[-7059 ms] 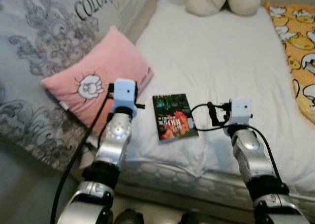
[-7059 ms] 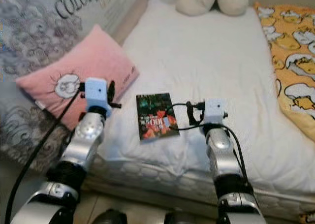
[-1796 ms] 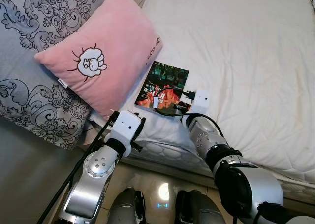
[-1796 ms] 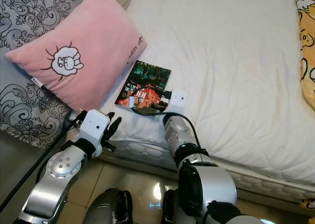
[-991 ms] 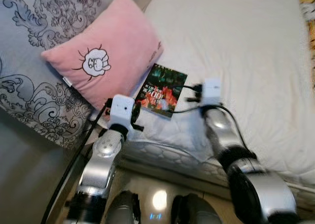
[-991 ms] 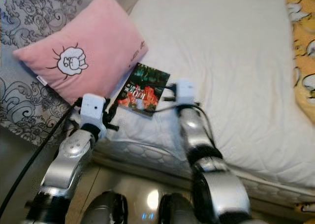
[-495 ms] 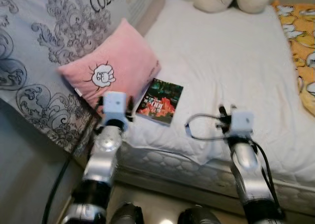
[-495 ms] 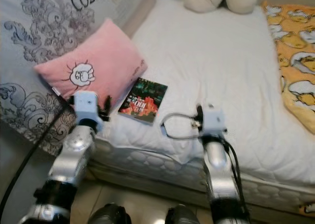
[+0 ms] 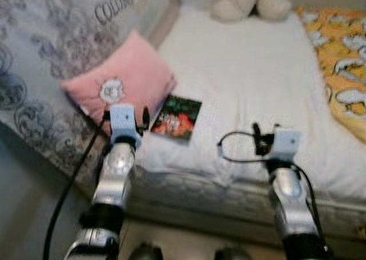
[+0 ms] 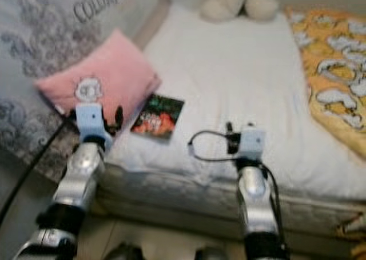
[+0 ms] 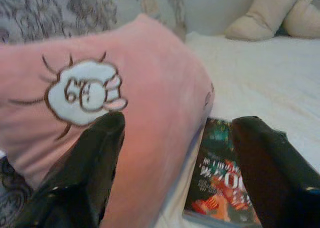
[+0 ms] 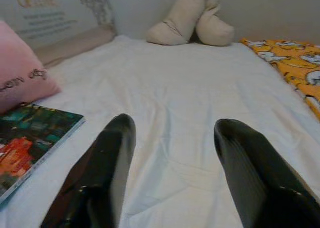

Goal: Clean up the room

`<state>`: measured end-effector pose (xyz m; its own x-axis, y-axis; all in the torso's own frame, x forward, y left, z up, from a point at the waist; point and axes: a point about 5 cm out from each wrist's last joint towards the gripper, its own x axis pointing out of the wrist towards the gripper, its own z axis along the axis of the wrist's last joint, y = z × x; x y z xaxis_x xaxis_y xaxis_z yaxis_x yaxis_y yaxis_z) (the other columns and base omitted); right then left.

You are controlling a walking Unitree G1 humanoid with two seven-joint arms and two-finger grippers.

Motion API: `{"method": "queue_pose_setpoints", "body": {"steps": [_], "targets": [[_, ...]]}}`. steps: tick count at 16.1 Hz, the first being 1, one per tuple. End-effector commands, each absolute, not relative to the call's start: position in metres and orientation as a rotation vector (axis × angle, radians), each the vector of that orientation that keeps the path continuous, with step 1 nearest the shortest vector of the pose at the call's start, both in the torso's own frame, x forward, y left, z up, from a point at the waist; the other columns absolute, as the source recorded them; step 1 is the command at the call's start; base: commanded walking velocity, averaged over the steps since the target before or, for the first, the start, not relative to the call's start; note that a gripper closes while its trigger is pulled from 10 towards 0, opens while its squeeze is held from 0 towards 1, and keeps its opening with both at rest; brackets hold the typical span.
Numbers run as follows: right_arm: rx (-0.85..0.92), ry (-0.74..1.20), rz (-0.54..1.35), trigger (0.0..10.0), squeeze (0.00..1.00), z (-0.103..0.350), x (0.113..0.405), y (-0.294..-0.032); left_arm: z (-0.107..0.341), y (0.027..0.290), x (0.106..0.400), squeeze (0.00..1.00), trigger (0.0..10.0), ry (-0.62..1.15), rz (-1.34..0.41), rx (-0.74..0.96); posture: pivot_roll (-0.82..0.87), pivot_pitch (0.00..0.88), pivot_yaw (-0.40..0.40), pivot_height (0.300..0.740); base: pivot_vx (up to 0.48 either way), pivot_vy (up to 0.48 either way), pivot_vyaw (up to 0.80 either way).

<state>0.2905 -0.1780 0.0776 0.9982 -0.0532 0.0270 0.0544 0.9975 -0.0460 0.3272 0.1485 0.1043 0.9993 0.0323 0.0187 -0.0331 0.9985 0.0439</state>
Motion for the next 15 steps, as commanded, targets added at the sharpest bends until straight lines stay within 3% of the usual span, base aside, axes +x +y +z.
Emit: {"method": "queue_pose_setpoints", "body": {"steps": [1, 15], "targets": [[-0.053, -0.006, -0.056, 10.0, 1.0, 0.075, 0.292, -0.18, 0.101, 0.143, 0.327, 1.0, 10.0, -0.01, 0.017, 0.056, -0.14, 0.0, 0.061, 0.704, 0.0, -0.48, 0.0], [-0.047, 0.05, -0.04, 10.0, 1.0, 0.064, 0.296, -0.174, 0.101, 0.125, 0.333, 1.0, 10.0, -0.018, -0.065, 0.023, -0.16, 0.0, 0.065, 0.704, 0.0, -0.48, 0.0]]}}
